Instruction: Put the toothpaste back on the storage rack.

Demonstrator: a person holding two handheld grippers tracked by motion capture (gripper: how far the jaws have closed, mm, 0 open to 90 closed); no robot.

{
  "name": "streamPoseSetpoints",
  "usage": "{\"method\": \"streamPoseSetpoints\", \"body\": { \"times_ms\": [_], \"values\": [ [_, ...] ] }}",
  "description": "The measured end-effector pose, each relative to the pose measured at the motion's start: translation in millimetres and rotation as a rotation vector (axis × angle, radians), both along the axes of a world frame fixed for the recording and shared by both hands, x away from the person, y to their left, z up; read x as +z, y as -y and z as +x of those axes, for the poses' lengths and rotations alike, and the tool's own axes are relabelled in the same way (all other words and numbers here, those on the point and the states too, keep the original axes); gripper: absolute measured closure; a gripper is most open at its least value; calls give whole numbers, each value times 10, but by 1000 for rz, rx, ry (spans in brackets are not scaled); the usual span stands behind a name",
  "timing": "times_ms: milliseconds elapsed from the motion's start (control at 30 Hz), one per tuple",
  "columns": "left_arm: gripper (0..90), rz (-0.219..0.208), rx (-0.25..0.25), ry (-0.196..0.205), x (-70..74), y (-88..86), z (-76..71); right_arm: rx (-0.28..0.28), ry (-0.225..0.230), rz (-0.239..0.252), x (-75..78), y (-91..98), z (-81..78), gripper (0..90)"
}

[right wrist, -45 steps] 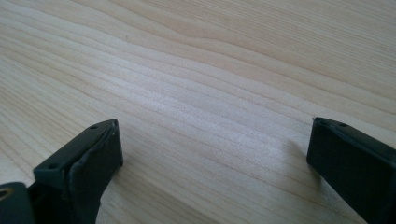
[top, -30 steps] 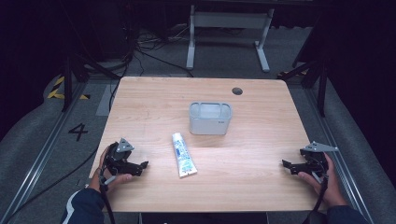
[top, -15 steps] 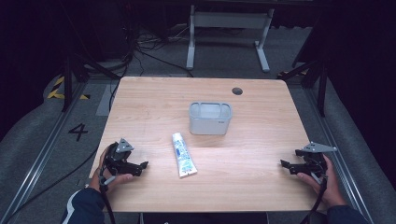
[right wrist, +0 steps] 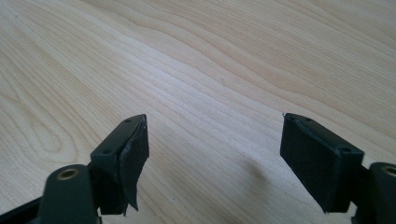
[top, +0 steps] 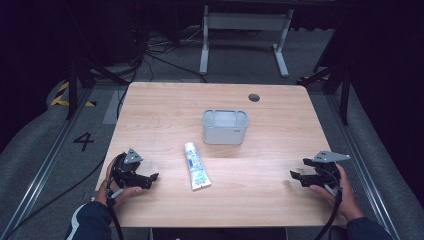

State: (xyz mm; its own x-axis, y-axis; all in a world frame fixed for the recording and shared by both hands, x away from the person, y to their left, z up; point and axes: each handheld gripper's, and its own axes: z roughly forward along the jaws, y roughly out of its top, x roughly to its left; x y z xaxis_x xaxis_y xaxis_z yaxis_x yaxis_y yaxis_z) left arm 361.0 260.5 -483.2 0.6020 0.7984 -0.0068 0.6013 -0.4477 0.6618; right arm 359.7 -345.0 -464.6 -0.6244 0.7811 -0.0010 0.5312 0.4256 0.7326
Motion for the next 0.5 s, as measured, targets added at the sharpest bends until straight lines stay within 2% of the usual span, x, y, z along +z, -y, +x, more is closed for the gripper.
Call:
{"method": "streamPoseSetpoints", "body": {
  "times_ms": [100,200,267,500],
  "values": [
    [8,3,-3,-5,6,8,-10,14,6,2,22,-42,-7,267],
    [36,4,-25,16,6,34,-24,22,11,3,34,-71,-9,282],
    [36,0,-26,1,9,49,-38,24,10,-1,39,-98,-7,286],
    [36,2,-42,15,5,37,-31,60,15,-16,69,-239,-6,296]
  ]
}}
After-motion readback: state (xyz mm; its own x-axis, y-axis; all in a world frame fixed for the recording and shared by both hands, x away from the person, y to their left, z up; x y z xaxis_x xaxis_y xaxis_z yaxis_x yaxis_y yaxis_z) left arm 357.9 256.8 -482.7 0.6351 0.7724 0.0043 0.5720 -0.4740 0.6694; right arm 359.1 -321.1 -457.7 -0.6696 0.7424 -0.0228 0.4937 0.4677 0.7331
